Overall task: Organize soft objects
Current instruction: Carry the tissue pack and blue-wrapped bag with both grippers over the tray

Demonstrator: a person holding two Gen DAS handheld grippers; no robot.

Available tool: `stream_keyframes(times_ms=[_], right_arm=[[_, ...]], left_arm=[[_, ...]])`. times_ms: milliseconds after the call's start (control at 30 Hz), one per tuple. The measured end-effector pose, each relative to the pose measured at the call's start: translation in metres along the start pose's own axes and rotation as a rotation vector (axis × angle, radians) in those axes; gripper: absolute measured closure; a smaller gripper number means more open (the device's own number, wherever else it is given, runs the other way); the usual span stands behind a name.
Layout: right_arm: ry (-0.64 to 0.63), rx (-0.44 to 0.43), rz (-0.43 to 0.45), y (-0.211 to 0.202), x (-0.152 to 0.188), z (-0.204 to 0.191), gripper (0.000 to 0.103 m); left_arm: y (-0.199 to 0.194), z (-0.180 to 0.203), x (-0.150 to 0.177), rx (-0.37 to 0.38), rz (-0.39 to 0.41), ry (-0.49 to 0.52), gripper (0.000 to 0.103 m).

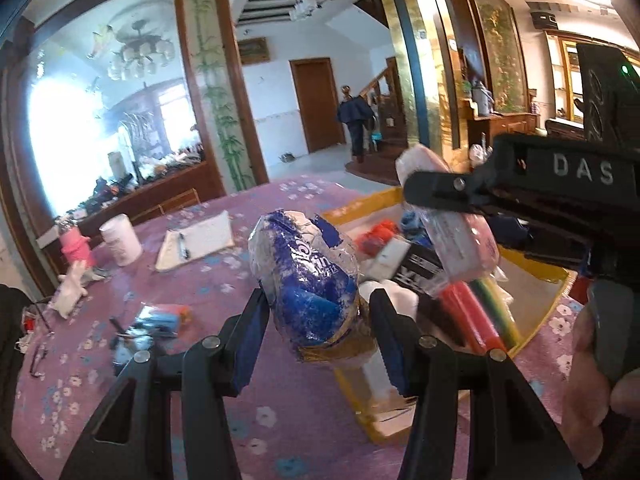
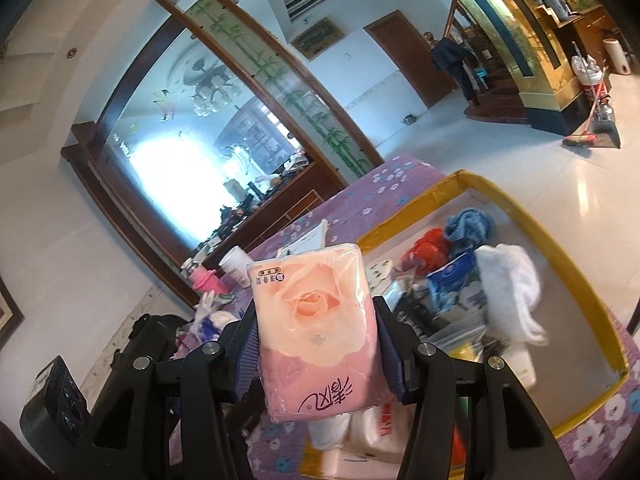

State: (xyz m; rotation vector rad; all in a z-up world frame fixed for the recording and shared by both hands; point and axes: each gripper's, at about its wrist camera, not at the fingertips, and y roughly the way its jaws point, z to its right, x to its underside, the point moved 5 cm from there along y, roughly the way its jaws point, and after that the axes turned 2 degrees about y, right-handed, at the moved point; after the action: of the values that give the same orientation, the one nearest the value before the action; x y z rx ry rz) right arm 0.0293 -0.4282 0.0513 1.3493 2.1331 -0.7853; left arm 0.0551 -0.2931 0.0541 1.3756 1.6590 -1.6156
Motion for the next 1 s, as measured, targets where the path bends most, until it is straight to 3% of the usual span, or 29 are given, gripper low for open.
stream_keyframes(times_ms=[433,733,1000], right_arm=[[0.033,0.15,-0.03,0.013,-0.008,0.038,0.047],[0.043,0.174,-0.04,0.018,-0.008,0.051,0.047],[0.006,0.275,-0.049,0.024,-0.013,0.055,0.047]], left_arm=[[0.04,0.035,0.012,0.147,-0.141,0.001,0.052],[0.046,0.038,0.016,0.192,-0.146,-0.009,0.052],[0.054,0.042,0.009,0.201,-0.137,0.009,0.052]])
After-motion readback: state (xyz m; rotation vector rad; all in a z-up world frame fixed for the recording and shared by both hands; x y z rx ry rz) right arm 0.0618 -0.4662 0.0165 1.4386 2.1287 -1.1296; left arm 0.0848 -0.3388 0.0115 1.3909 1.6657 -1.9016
